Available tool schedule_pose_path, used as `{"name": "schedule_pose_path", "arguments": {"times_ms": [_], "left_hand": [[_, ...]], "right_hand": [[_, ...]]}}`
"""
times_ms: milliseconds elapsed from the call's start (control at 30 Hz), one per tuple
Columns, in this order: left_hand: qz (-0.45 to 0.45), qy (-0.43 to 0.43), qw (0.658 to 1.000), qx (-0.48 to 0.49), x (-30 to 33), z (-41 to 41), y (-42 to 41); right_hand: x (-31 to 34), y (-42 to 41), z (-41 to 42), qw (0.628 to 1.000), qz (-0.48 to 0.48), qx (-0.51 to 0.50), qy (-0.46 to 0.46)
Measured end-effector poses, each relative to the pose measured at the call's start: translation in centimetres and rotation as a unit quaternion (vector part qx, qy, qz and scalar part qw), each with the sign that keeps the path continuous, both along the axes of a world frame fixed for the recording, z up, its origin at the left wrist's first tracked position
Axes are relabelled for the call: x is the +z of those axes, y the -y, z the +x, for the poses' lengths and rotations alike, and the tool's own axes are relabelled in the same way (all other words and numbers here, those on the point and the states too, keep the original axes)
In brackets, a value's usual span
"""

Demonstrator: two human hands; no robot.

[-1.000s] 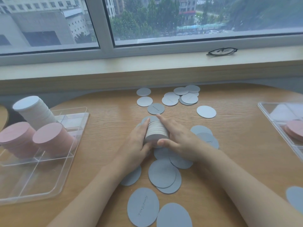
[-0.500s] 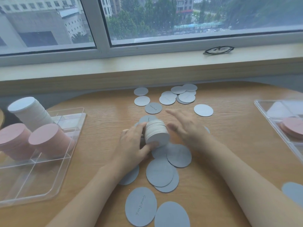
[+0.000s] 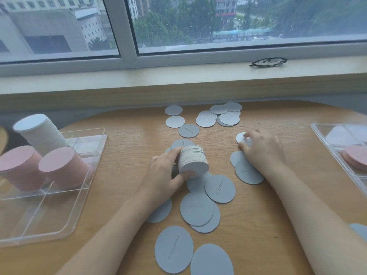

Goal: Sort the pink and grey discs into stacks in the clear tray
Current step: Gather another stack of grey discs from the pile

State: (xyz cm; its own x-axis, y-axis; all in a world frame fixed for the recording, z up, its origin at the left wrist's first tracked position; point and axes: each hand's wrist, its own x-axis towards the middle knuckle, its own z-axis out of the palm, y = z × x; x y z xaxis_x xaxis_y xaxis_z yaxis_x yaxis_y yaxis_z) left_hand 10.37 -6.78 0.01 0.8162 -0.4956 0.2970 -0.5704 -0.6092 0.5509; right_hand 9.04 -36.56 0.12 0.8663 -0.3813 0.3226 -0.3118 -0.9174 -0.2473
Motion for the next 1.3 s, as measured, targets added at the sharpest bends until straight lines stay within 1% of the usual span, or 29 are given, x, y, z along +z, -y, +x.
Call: {"name": "schedule_pose_path", "arguments": {"times_ms": [100, 200, 233, 300, 400, 467, 533, 633, 667, 767, 833, 933, 1000, 1100, 1300], "left_hand": [[-0.003, -0.004, 1.0, 0.0, 0.0, -0.1, 0.0], [-0.002, -0.007, 1.0, -0.002, 0.0, 0.0, 0.0], [-0.001, -0.009, 1.0, -0.002, -0.1, 0.0, 0.0], [0.0, -0.011, 1.0, -0.002, -0.1, 0.1, 0.0], [0.0, -0.004, 1.0, -0.003, -0.1, 0.1, 0.0], [-0.001, -0.01, 1.0, -0.004, -0.1, 0.0, -0.1], [0.004, -0.016, 1.0, -0.007, -0.2, 0.1, -0.1], [0.016, -0.009, 1.0, -0.011, -0.3, 0.1, 0.0], [0.021, -0.003, 1.0, -0.01, -0.3, 0.1, 0.0], [0.044, 0.02, 0.999, 0.005, -0.6, 0.3, -0.1], [0.068, 0.03, 0.997, 0.015, -0.7, 0.3, 0.0], [0.094, 0.045, 0.994, 0.018, -0.8, 0.0, 0.4], [0.101, 0.053, 0.993, 0.016, -0.8, -0.2, 0.7], [0.109, 0.06, 0.992, 0.013, -0.8, -0.3, 0.8], [0.098, 0.038, 0.994, 0.006, -0.7, -0.2, 0.8]], "right_hand": [[0.5, -0.4, -0.2, 0.999, -0.015, -0.016, 0.039], [1.5, -2.0, -0.9, 0.993, 0.032, -0.016, 0.116], [1.6, -2.9, -1.0, 0.989, 0.064, 0.001, 0.137], [1.6, -5.0, -1.3, 0.973, 0.141, 0.069, 0.167], [1.4, -7.7, -1.6, 0.934, 0.241, 0.18, 0.192], [1.6, -8.7, -1.9, 0.909, 0.301, 0.218, 0.187], [1.8, -9.0, -2.1, 0.891, 0.343, 0.248, 0.163], [1.9, -9.1, -2.3, 0.866, 0.39, 0.303, 0.076], [1.9, -9.2, -2.4, 0.861, 0.389, 0.324, 0.04], [1.2, -9.5, -2.5, 0.881, 0.289, 0.373, -0.04], [1.0, -9.8, -2.5, 0.889, 0.25, 0.378, -0.067], [0.6, -10.1, -2.2, 0.907, 0.192, 0.366, -0.081], [0.4, -10.1, -2.1, 0.91, 0.184, 0.363, -0.078], [0.6, -10.0, -2.2, 0.908, 0.201, 0.359, -0.078], [0.6, -9.8, -2.0, 0.906, 0.204, 0.367, -0.063]]}}
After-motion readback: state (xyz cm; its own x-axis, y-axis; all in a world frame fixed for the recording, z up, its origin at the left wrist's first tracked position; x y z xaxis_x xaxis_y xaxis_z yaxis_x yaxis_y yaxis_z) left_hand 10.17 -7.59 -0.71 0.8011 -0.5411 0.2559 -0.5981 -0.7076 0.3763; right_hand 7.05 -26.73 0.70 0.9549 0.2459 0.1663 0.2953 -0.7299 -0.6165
